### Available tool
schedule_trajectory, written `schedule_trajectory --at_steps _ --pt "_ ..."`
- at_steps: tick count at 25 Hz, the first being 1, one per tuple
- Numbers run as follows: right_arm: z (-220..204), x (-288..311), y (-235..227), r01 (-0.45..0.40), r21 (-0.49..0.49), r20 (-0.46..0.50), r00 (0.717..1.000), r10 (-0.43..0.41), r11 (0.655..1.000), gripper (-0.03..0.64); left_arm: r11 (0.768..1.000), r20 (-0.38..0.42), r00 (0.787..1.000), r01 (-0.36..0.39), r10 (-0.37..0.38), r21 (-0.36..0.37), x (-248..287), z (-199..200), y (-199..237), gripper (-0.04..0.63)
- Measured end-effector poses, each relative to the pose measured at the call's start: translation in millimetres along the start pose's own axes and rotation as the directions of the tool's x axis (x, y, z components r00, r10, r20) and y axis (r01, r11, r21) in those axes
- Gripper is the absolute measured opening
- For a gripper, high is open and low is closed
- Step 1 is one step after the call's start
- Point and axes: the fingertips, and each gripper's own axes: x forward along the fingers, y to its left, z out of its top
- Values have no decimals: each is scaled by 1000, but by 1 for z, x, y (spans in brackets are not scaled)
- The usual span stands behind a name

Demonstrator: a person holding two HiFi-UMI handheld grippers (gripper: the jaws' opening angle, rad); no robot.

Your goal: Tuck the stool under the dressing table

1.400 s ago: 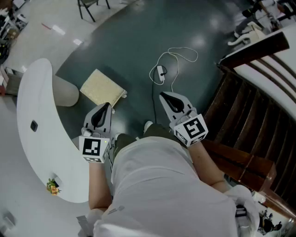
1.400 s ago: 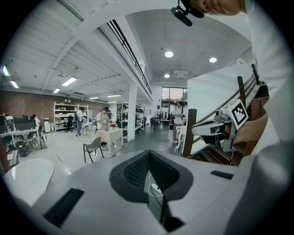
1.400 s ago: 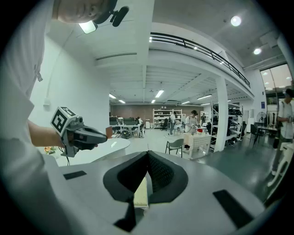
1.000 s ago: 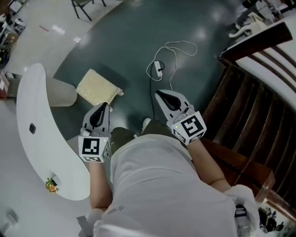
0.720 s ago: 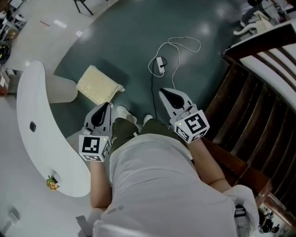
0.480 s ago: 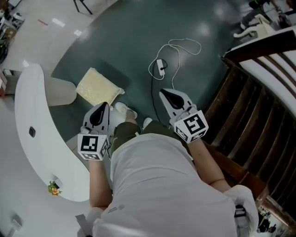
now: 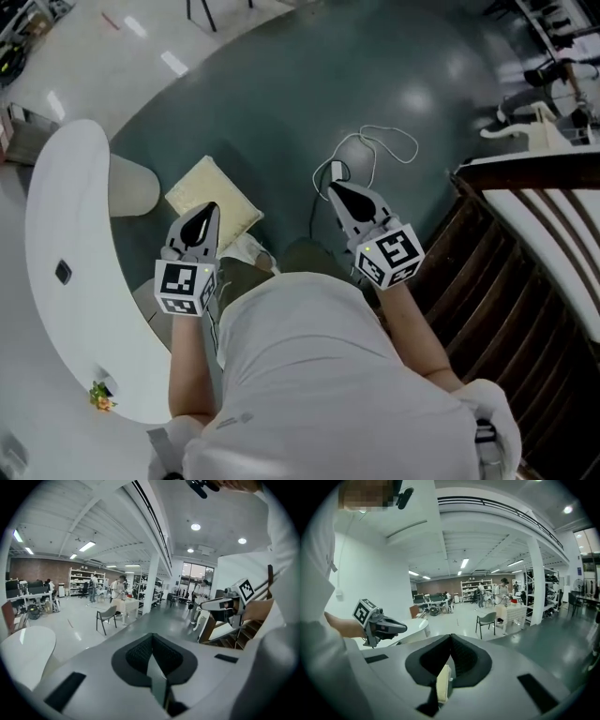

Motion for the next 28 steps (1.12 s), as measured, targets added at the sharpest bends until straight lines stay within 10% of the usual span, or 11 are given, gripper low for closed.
schedule_trajectory --at_steps 16,28 --pt "20 183 21 -406 -115 -204 903 379 907 12 934 -151 953 -291 263 -207 -8 -44 102 2" --pt "-2 302 8 -685 -139 -400 699 592 715 14 742 -289 817 -575 498 -345 14 -67 131 2"
